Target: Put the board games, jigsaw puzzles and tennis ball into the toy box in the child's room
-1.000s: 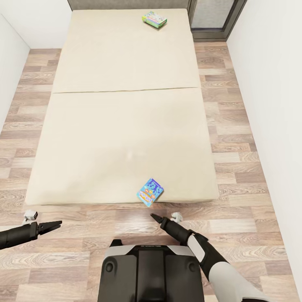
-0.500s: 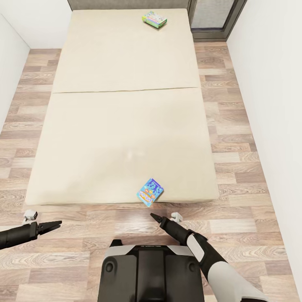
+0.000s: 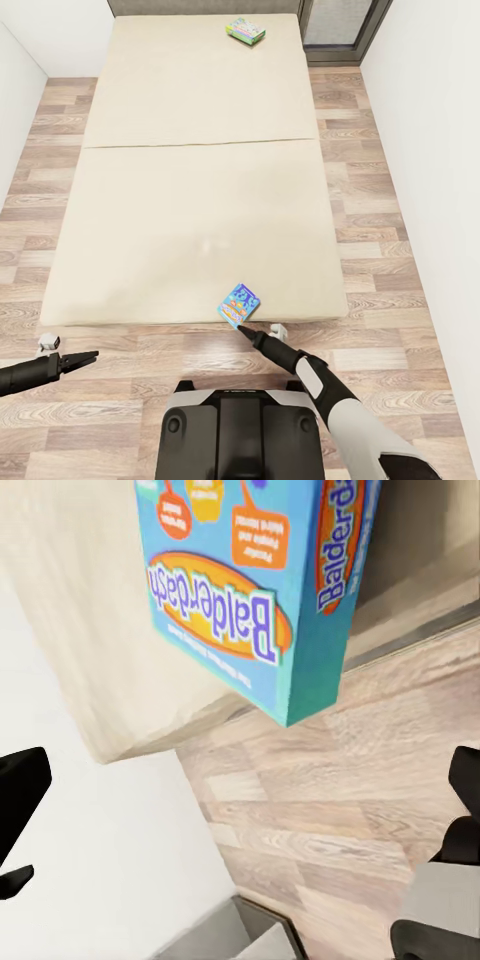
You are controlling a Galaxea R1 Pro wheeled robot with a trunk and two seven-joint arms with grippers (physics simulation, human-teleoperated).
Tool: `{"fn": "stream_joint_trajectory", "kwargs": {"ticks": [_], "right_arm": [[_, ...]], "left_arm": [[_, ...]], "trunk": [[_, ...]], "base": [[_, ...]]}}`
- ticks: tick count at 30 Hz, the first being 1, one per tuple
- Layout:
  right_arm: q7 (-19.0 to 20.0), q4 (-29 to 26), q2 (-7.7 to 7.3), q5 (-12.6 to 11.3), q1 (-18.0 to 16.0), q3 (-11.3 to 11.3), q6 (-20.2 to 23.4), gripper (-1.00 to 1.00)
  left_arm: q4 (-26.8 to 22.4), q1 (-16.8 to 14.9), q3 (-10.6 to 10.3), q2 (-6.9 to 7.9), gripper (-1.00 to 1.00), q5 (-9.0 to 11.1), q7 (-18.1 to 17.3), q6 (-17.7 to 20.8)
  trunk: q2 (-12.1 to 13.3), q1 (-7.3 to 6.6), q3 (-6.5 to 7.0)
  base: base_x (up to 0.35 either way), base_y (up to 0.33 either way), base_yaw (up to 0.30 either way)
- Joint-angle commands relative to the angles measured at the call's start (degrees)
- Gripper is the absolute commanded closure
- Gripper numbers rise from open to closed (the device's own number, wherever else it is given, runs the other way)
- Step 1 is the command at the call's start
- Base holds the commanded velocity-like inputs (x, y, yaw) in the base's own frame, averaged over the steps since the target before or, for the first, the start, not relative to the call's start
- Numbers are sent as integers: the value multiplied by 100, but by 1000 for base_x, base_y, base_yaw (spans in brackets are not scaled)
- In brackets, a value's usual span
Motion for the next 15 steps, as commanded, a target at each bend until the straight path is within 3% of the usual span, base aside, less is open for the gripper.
{"fn": "stream_joint_trajectory", "kwargs": {"ticks": [1,11,15], "right_arm": [[59,1,5,-29,-27,-32,81,-100],[225,2,6,-26,-157,-32,202,-100],[234,2,6,-24,-183,-32,208,-100]], "left_arm": [[0,-2,2,1,-100,-10,-26,61],[0,-2,-2,-16,-100,-10,-26,61],[0,-2,-2,-17,-100,-10,-26,61]], "trunk": [[-7,2,-5],[-7,2,-5],[-167,90,-76]], "base": [[0,0,0],[0,0,0],[0,0,0]]}}
